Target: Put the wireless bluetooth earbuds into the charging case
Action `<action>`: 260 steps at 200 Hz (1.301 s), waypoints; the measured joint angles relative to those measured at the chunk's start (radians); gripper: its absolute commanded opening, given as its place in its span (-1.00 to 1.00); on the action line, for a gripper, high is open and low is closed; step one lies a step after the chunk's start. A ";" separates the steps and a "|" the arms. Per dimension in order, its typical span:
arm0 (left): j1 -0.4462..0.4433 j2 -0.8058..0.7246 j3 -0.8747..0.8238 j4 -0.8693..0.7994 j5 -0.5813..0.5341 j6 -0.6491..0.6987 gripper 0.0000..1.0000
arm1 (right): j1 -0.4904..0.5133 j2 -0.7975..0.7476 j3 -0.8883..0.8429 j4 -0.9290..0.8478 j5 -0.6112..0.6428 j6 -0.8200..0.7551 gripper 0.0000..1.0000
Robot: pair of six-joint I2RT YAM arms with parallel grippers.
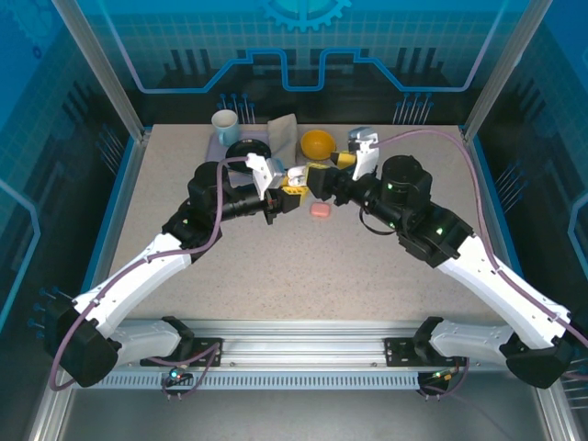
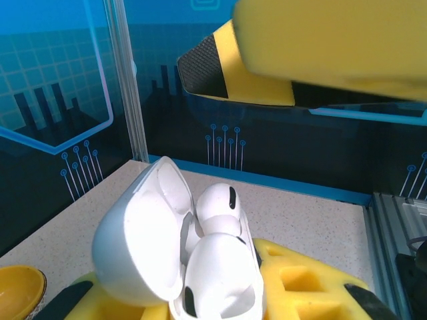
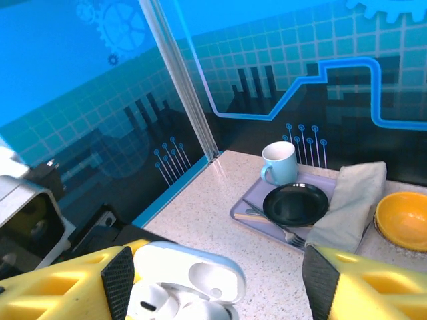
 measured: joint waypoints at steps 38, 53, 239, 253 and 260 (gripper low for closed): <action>0.000 0.000 -0.010 -0.001 -0.002 0.000 -1.00 | -0.124 0.051 0.120 -0.106 -0.042 0.120 0.30; 0.000 0.000 -0.013 -0.002 -0.002 0.001 -1.00 | -0.161 0.117 0.223 -0.182 -0.067 0.149 0.27; 0.004 0.050 -0.026 -0.010 -0.034 -0.004 -1.00 | -0.170 0.389 0.475 -0.678 -0.288 0.119 0.00; 0.005 0.050 -0.031 -0.010 -0.034 -0.007 -1.00 | -0.167 0.335 0.423 -0.661 -0.289 0.122 0.00; 0.006 0.051 -0.034 -0.010 -0.034 -0.007 -1.00 | -0.167 0.311 0.394 -0.652 -0.287 0.126 0.02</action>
